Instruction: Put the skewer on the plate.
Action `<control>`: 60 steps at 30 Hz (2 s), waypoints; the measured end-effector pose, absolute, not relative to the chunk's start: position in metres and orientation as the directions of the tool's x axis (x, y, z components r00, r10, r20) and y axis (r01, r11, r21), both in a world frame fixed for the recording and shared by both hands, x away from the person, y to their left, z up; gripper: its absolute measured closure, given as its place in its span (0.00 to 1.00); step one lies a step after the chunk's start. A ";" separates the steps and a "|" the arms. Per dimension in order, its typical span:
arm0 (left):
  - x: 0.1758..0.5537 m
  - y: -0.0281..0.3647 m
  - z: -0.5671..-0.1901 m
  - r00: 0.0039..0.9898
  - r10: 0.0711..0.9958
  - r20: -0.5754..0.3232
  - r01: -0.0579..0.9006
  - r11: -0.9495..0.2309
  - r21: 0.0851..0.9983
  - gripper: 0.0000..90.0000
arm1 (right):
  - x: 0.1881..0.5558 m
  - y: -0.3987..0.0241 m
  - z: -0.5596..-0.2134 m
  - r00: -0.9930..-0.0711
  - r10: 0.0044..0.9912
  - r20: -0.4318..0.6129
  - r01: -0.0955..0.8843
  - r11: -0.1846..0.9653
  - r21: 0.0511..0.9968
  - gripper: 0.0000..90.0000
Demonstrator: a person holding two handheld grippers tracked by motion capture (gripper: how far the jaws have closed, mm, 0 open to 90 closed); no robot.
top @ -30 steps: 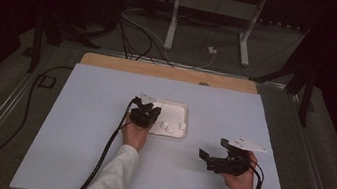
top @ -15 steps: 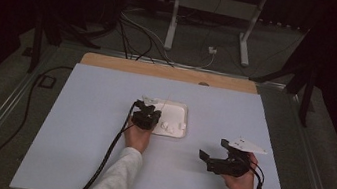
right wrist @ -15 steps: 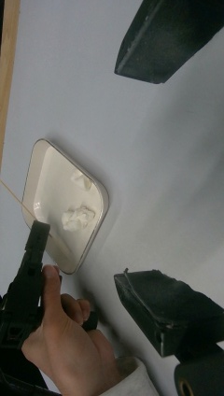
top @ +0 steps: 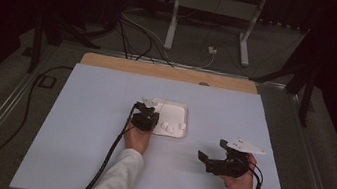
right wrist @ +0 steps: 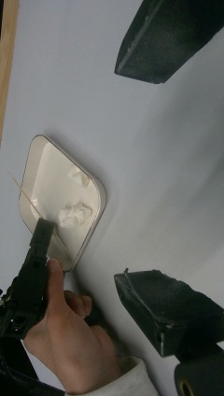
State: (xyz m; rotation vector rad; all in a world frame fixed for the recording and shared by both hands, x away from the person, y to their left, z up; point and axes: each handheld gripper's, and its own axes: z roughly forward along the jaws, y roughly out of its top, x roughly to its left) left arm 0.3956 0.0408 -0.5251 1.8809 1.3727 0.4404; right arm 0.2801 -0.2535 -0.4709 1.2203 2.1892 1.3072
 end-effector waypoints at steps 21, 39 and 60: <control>0.379 0.058 -0.487 0.481 0.849 -0.219 0.552 -0.100 0.828 0.23 | 0.276 -0.262 -0.466 -0.581 0.799 0.152 0.484 0.190 0.854 0.03; 0.319 0.131 -0.440 0.593 0.800 -0.090 0.357 -0.161 0.920 0.01 | 0.270 -0.270 -0.466 -0.570 0.818 0.081 0.428 0.210 0.879 0.03; 0.256 0.203 -0.457 0.556 0.831 -0.025 0.264 -0.149 0.953 0.01 | 0.262 -0.295 -0.472 -0.530 0.846 0.058 0.378 0.174 0.909 0.01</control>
